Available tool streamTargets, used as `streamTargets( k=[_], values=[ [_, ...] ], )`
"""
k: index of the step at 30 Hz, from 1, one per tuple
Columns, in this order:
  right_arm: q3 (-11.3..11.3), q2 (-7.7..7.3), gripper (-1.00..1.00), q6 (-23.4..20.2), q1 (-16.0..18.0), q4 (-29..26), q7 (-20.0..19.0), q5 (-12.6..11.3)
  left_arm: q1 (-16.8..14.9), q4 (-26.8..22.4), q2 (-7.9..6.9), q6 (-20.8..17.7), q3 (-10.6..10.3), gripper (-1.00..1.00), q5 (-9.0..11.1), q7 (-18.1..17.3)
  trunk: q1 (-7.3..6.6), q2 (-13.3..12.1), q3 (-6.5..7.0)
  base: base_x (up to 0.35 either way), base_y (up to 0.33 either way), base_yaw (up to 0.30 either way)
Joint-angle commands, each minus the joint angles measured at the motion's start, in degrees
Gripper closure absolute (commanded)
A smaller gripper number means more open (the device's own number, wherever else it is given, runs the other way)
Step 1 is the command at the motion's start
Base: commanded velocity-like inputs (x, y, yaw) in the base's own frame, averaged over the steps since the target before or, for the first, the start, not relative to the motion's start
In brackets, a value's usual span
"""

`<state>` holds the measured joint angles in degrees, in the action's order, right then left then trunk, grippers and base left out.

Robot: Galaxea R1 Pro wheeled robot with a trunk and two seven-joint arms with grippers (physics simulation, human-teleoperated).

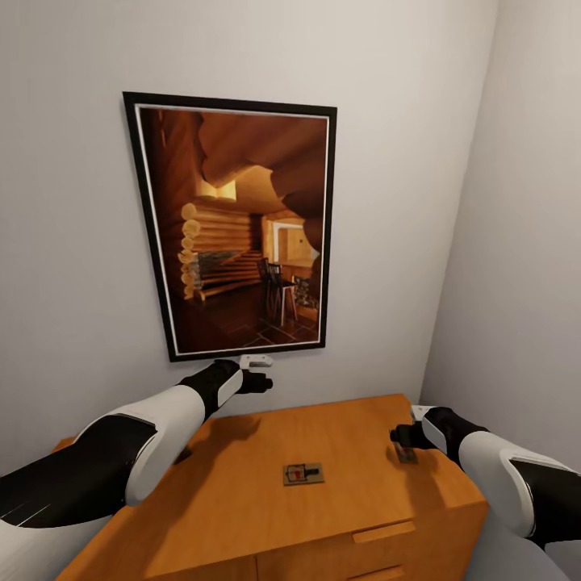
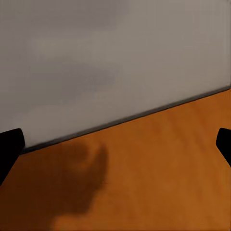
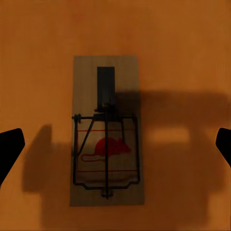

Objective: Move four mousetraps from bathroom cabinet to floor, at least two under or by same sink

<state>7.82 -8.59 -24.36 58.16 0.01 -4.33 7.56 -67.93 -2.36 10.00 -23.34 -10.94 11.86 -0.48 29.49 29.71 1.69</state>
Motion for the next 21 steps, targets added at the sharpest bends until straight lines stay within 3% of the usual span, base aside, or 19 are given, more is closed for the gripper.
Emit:
streamTargets(
  k=[1,21],
  values=[
    [0.44,-0.02,-1.0,-0.2,0.02,0.0,-0.24,0.61,-0.01,-0.04,0.0,-0.19,-0.49,-1.0,0.48,-0.05,0.02,0.03,-0.02,0.049,0.0,0.0],
    [0.44,0.06,-1.0,-0.16,0.02,0.01,-0.24,0.58,-0.01,0.26,0.0,0.95,-0.49,-1.0,0.53,-0.05,0.02,0.03,-0.02,0.01,0.0,0.0]
  ],
)
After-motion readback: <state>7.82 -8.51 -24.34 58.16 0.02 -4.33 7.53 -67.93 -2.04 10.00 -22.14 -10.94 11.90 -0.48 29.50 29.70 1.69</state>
